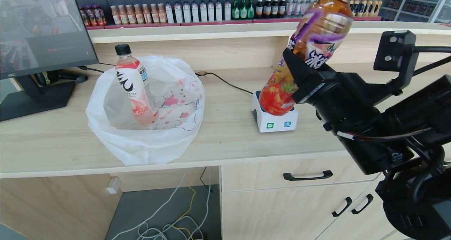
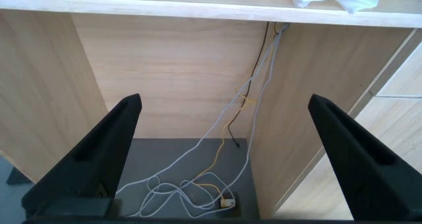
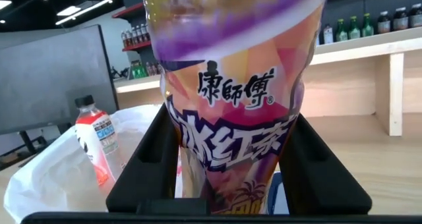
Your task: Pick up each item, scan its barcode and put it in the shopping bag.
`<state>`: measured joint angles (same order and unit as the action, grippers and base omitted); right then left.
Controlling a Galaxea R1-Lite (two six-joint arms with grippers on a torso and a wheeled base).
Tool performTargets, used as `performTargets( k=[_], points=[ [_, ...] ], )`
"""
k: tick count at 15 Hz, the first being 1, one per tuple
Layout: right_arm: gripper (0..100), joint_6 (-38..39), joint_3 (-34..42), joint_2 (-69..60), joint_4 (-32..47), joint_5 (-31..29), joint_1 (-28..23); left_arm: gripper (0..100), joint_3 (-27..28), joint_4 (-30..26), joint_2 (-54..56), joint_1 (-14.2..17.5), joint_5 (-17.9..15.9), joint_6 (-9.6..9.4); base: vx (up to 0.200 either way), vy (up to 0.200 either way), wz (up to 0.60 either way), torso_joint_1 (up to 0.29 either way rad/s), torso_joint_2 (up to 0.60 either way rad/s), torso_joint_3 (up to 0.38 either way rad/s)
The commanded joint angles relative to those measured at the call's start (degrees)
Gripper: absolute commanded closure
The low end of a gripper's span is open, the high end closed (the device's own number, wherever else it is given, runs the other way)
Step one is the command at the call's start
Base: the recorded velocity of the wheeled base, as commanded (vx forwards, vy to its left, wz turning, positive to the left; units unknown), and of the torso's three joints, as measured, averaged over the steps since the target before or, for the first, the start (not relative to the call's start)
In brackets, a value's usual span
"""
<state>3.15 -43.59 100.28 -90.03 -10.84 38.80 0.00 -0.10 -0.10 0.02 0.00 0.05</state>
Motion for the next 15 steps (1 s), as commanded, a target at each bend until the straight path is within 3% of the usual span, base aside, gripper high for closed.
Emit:
performTargets(
  k=[1, 5, 8, 10, 13, 15],
  points=[
    [100, 1.16, 0.53, -2.02, 0.03, -0.15, 0.13, 0, 0.0, 0.01, 0.01, -0.02, 0.0, 0.04, 0.0, 0.0, 0.0, 0.0, 0.0, 0.0],
    [100, 5.73, 2.02, -2.37, 0.29, -0.94, 0.48, 0, 0.0, 0.01, 0.01, -0.02, 0.0, 0.04, 0.0, 0.0, 0.0, 0.0, 0.0, 0.0],
    [100, 12.59, -1.23, -0.79, 0.82, -1.29, 0.57, 0, 0.0, 0.01, 0.01, -0.02, 0.0, 0.04, 0.0, 0.0, 0.0, 0.0, 0.0, 0.0],
    [100, 20.94, -6.06, -0.52, 6.88, -1.64, 0.57, 0, 0.0, 0.01, 0.01, -0.02, 0.0, 0.04, 0.0, 0.0, 0.0, 0.0, 0.0, 0.0],
    [100, 34.91, -13.62, 0.35, 17.17, -10.61, 0.22, 0, 0.0, 0.01, 0.01, -0.02, 0.0, 0.04, 0.0, 0.0, 0.0, 0.0, 0.0, 0.0],
    [100, 42.65, -17.58, 2.2, 22.97, -12.98, -1.27, 0, 0.0, 0.01, 0.01, -0.02, 0.0, 0.04, 0.0, 0.0, 0.0, 0.0, 0.0, 0.0]
  ],
)
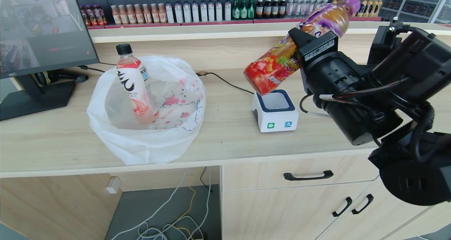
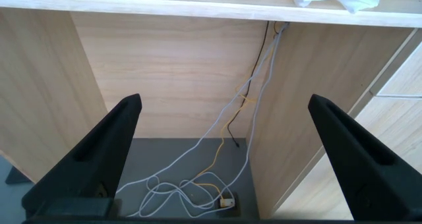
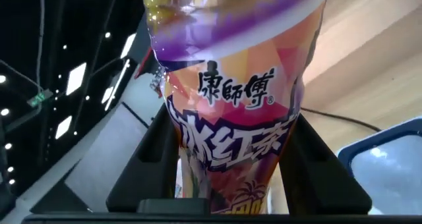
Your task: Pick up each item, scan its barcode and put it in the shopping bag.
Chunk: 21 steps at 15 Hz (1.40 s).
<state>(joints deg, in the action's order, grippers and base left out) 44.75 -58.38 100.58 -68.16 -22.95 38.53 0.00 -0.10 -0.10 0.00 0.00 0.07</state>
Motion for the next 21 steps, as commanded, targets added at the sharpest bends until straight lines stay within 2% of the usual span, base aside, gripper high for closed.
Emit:
performTargets(
  k=[1, 3, 6, 11, 21],
  points=[
    [100, 4.03, -3.85, 2.86, 2.77, -1.48, -1.36, 0, 0.0, 0.01, 0.01, 0.0, 0.0, 0.01, 0.0, 0.0, 0.0, 0.0, 0.0, 0.0],
    [100, 8.86, -4.37, 4.01, 5.32, -1.65, -2.76, 0, 0.0, 0.01, 0.01, 0.0, 0.0, 0.01, 0.0, 0.0, 0.0, 0.0, 0.0, 0.0],
    [100, 16.86, -7.1, 5.41, 8.92, -5.52, -4.43, 0, 0.0, 0.01, 0.01, 0.0, 0.0, 0.01, 0.0, 0.0, 0.0, 0.0, 0.0, 0.0],
    [100, 24.33, -9.38, 6.99, 11.29, -5.7, -6.63, 0, 0.0, 0.01, 0.01, 0.0, 0.0, 0.01, 0.0, 0.0, 0.0, 0.0, 0.0, 0.0],
    [100, 28.9, -7.45, 9.54, 12.52, -5.52, -8.48, 0, 0.0, 0.01, 0.01, 0.0, 0.0, 0.01, 0.0, 0.0, 0.0, 0.0, 0.0, 0.0]
  ],
)
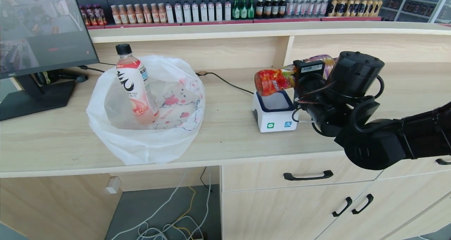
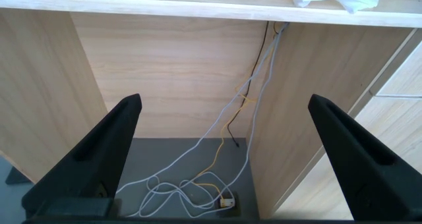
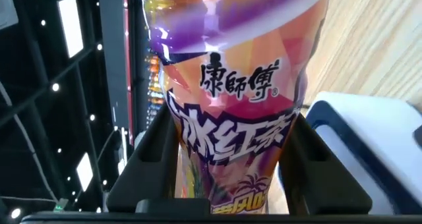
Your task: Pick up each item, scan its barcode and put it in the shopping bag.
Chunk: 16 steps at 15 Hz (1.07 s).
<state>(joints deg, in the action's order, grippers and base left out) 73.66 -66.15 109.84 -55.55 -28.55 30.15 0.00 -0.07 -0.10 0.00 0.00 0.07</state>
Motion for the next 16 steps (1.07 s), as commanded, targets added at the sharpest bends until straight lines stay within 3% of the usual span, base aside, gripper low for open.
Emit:
performTargets(
  k=[1, 16],
  points=[
    [100, 0.08, 0.4, 0.29, -0.08, 0.07, -0.18, 0, 0.0, -0.01, 0.01, 0.0, 0.0, 0.01, 0.0, 0.0, 0.0, 0.0, 0.0, 0.0],
    [100, 0.7, 0.58, 0.47, -0.08, 0.34, -0.09, 0, 0.0, -0.01, 0.01, 0.0, 0.0, 0.01, 0.0, 0.0, 0.0, 0.0, 0.0, 0.0]
  ],
)
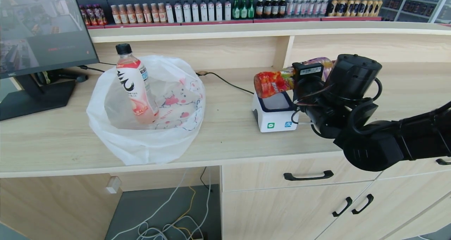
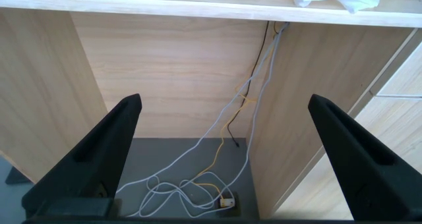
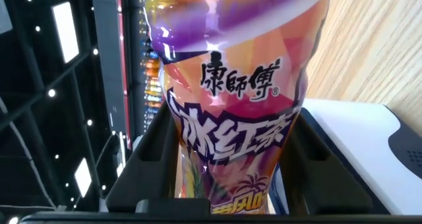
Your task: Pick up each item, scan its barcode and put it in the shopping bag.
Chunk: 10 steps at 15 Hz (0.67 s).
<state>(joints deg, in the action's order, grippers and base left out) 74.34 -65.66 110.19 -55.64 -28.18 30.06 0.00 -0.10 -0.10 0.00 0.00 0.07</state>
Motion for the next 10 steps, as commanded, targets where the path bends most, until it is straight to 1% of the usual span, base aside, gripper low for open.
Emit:
performTargets(
  k=[1, 4, 10],
  points=[
    [100, 0.02, 0.09, 0.11, -0.08, -0.03, 0.0, 0, 0.0, 0.01, 0.01, 0.0, 0.0, 0.01, 0.0, 0.0, 0.0, 0.0, 0.0, 0.0],
    [100, 0.02, 1.67, 0.11, -0.26, -0.12, 0.0, 0, 0.0, 0.01, 0.01, 0.0, 0.0, 0.01, 0.0, 0.0, 0.0, 0.0, 0.0, 0.0],
    [100, -0.07, 2.2, -0.77, -0.26, -0.56, 0.0, 0, 0.0, 0.01, 0.01, 0.0, 0.0, 0.01, 0.0, 0.0, 0.0, 0.0, 0.0, 0.0]
  ],
)
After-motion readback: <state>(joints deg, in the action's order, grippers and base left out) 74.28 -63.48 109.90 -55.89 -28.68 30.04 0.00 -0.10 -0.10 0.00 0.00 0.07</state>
